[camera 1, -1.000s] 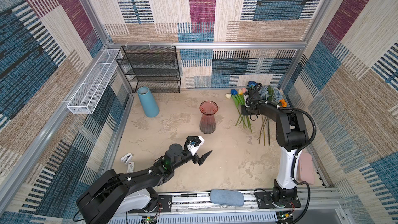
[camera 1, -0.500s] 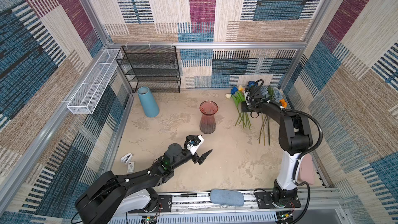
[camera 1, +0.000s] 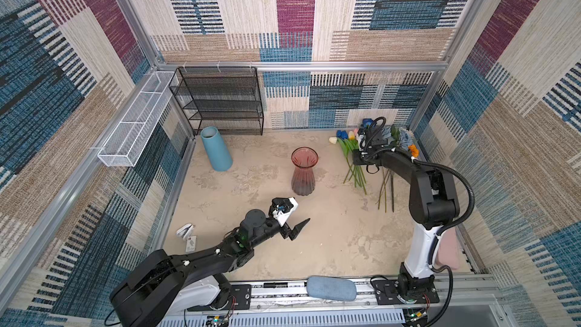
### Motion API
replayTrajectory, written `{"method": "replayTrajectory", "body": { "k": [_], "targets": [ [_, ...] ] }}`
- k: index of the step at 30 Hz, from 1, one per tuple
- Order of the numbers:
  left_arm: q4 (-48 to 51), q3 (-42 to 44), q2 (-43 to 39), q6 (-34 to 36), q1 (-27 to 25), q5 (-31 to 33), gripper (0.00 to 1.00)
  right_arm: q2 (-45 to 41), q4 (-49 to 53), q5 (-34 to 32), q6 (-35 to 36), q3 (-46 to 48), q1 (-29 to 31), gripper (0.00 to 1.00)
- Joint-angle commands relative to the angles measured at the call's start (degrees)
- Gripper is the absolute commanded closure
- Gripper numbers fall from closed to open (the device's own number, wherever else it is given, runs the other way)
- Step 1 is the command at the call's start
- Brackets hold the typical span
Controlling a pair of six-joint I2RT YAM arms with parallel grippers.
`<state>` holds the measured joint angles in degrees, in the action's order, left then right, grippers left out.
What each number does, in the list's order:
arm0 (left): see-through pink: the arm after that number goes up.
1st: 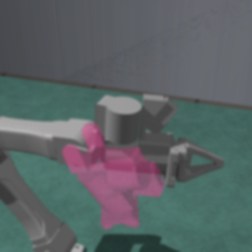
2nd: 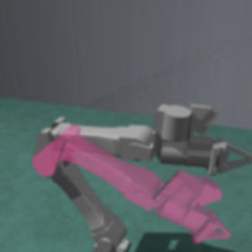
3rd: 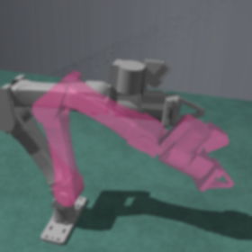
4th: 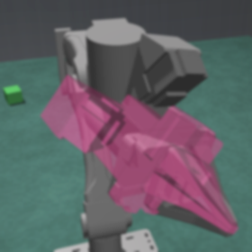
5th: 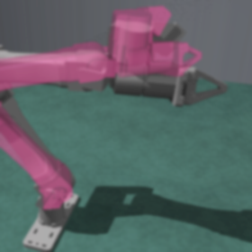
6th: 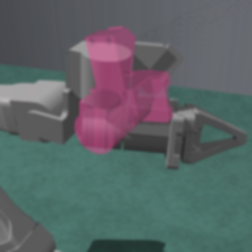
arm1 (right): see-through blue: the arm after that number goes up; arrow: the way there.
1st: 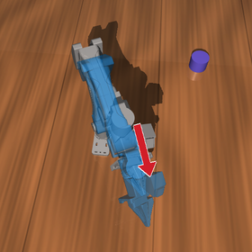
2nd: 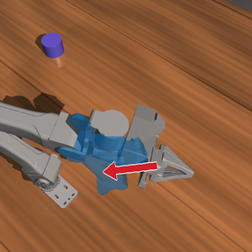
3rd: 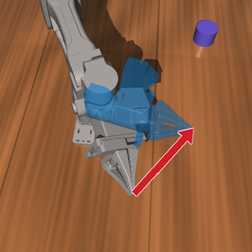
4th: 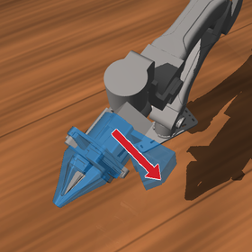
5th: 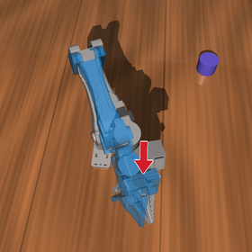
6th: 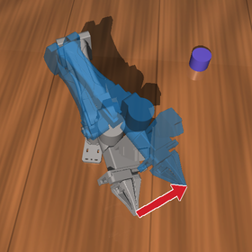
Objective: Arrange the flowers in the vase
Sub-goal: 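Lower the right gripper onto the tulip stems and close on one stem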
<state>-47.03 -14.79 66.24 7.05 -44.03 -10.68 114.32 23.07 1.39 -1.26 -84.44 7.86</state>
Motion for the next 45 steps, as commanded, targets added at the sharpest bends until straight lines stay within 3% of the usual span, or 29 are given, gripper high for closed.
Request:
{"method": "replayTrajectory", "body": {
  "k": [1, 11, 19, 22, 38, 45],
  "targets": [
    [-0.5, -0.3, 0.1, -0.7, -0.1, 1.0, 0.07, 2.1, -0.4, 0.2, -0.1, -2.8, 0.1, 0.71],
    [1.0, -0.9, -0.4, -1.2, -0.1, 1.0, 0.07, 8.4, 1.9, 0.8, 0.0, -9.5, 0.6, 0.71],
    [3.2, -1.1, -2.0, -0.9, -0.1, 1.6, 0.07, 10.4, 2.2, -0.7, 0.0, -9.2, 0.7, 0.72],
    [2.4, -1.2, -1.2, -0.9, -0.1, 2.4, 0.08, 10.4, 1.6, -0.7, -0.2, -8.5, 0.8, 0.80],
    [4.4, -1.3, -2.4, -1.3, -0.1, 2.5, 0.08, 8.7, -0.3, -0.2, 0.2, -7.4, 0.9, 0.99],
    [4.2, -1.4, -2.2, -1.3, -0.1, 2.9, 0.08, 3.7, -1.9, 1.7, -0.6, -4.4, 0.9, 1.00]
  ]
}}
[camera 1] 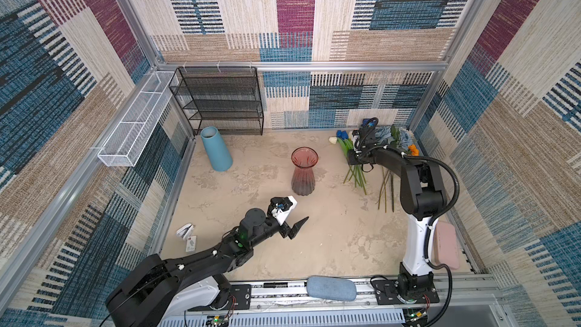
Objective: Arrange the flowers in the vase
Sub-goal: 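Lower the right gripper onto the tulip stems and close on one stem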
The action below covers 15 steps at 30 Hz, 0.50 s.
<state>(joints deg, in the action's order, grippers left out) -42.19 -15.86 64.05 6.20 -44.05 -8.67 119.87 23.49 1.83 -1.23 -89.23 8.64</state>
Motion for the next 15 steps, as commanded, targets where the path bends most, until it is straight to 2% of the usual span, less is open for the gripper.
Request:
{"method": "replayTrajectory", "body": {
  "k": [1, 3, 5, 8, 13, 15],
  "targets": [
    [-0.7, -0.4, 0.2, -0.5, -0.1, 1.1, 0.08, -2.6, -2.7, 1.5, -1.0, 0.8, 0.1, 1.00],
    [-0.1, -0.5, -0.2, -0.7, -0.1, 0.7, 0.08, -3.0, -2.7, 1.3, -1.4, 0.7, 0.1, 0.92],
    [0.4, -0.5, -0.9, -0.7, -0.1, 0.4, 0.08, -2.3, -1.5, -1.7, -2.3, -0.2, 0.1, 0.80],
    [-0.5, -0.1, -0.3, -0.3, -0.1, 2.0, 0.08, -1.5, -0.4, -3.8, -3.7, -0.8, -0.2, 0.71],
    [0.7, -0.3, -1.3, -0.6, -0.1, 1.0, 0.08, 1.8, 1.1, -4.8, -3.0, -2.2, -0.2, 0.70],
    [0.0, -0.1, -0.7, -0.1, -0.1, 2.0, 0.08, 3.0, 1.3, -3.7, -2.4, -2.2, -0.1, 0.73]
  ]
}}
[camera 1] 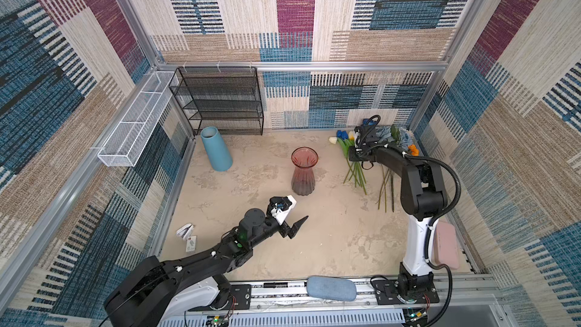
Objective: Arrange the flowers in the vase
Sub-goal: 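Lower the right gripper onto the tulip stems and close on one stem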
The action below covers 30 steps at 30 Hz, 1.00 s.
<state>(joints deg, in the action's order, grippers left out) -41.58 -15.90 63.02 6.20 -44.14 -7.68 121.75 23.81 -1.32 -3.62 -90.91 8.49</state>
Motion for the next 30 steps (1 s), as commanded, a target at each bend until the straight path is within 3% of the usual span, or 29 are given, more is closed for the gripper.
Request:
{"method": "replayTrajectory", "body": {
  "k": [1, 17, 27, 30],
  "targets": [
    [-0.6, -0.2, 0.5, 0.0, 0.0, 1.3, 0.08, 1.5, 1.1, -0.2, 0.1, -0.5, 0.0, 0.75],
    [-0.5, -0.6, 1.8, 0.0, 0.0, 1.3, 0.08, 0.4, 1.9, 0.8, 0.9, -2.6, 0.1, 0.96],
    [-0.5, -0.7, 1.8, -0.3, 0.0, 1.0, 0.09, -5.4, 1.7, 2.5, 0.6, -0.9, 0.4, 0.87],
    [-0.4, -0.8, 1.7, -0.3, 0.0, 0.9, 0.09, -6.2, 0.6, 3.1, 0.9, 1.5, 0.3, 0.98]
  ]
}}
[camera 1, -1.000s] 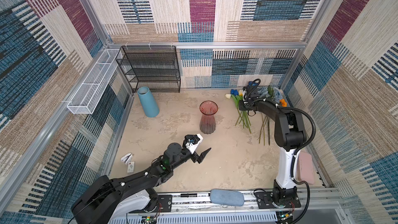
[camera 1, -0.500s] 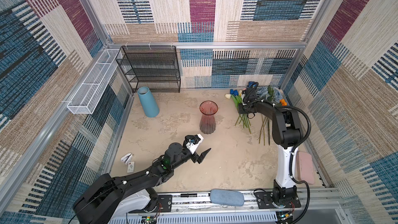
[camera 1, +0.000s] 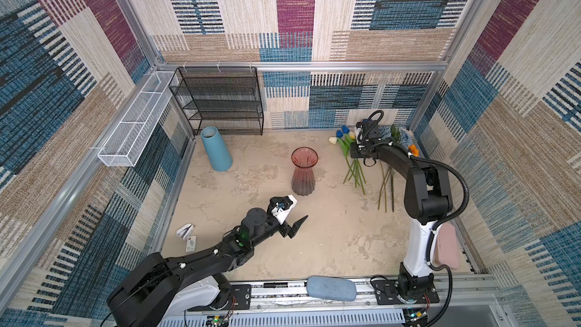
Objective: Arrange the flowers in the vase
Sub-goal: 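Lower the right gripper onto the tulip stems and close on one stem, then lift the blue tulip upward with the right gripper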
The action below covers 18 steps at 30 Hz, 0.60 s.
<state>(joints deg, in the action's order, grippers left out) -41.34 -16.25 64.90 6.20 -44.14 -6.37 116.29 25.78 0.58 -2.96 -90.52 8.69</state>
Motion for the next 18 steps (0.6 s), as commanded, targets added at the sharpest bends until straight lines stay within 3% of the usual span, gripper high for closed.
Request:
{"method": "replayTrajectory", "body": {
  "k": [1, 9, 18],
  "targets": [
    [-0.7, -0.3, -0.2, -0.3, 0.0, -0.4, 0.09, -0.8, -1.5, 0.9, 0.2, 1.3, 0.1, 0.98],
    [-0.2, -0.3, -0.9, -0.1, 0.0, -0.1, 0.09, -1.7, -2.7, 2.9, -0.8, 1.8, 0.2, 1.00],
    [-0.1, 0.0, -1.7, 0.2, 0.0, 0.2, 0.08, -9.3, -8.2, 8.1, -1.6, 5.7, 0.2, 0.99]
  ]
}}
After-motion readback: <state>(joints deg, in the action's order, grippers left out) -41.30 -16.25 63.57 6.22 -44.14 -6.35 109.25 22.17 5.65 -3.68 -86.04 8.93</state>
